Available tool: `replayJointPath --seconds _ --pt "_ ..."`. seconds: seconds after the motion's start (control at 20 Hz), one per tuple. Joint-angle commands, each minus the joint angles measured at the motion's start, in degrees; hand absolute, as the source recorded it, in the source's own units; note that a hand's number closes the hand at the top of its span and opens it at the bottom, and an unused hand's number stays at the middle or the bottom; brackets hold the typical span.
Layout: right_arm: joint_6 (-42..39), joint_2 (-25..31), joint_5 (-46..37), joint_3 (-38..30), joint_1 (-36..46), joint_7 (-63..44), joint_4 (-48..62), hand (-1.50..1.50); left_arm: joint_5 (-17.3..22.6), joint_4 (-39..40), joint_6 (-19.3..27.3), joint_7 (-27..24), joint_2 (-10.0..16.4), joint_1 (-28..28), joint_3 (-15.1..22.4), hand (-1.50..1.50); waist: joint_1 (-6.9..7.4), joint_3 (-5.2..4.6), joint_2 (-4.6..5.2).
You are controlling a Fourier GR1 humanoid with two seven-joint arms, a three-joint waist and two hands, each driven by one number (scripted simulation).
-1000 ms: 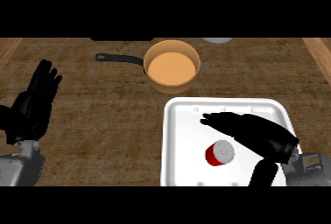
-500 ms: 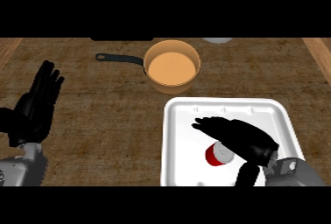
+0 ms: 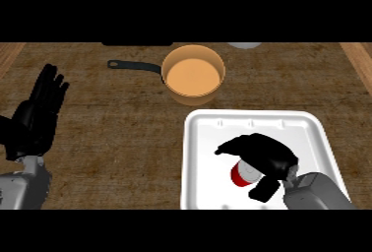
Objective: Pick the can from the tray and place it in the pot
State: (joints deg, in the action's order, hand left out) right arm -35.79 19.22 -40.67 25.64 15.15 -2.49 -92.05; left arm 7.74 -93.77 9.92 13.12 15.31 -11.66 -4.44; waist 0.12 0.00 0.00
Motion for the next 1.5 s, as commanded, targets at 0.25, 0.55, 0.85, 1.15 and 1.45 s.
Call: replayJointPath --seconds 0.25,0.55,0.85,1.15,1.45 --pt "4.39 3.72 -5.73 -0.52 -2.56 13.72 1.98 1.50 -3.30 -5.77 1.62 1.85 -3.72 3.41 2.89 0.00 0.08 0.02 -0.09" --pt "3.72 -18.37 -10.56 5.41 4.27 -9.94 5.43 1.50 -1.29 0.99 -1.58 0.11 -1.83 -1.36 -0.22 0.00 1.00 -0.12 0.13" --pt "11.84 -19.01 -6.73 5.54 10.25 -25.77 8.20 1.50 -1.30 0.02 -3.24 0.46 -2.12 -1.93 2.15 0.00 6.34 -0.26 0.58" --pt "22.30 -19.17 -1.99 9.44 18.97 -40.76 9.77 1.50 -1.19 1.27 -4.32 0.18 -2.74 -3.43 3.54 0.00 8.73 -0.22 0.77" --pt "37.75 -19.21 -6.60 8.87 31.21 -55.05 6.78 1.50 -1.21 2.27 -4.13 0.55 -2.90 -4.45 3.43 0.00 8.26 -0.32 -0.33"
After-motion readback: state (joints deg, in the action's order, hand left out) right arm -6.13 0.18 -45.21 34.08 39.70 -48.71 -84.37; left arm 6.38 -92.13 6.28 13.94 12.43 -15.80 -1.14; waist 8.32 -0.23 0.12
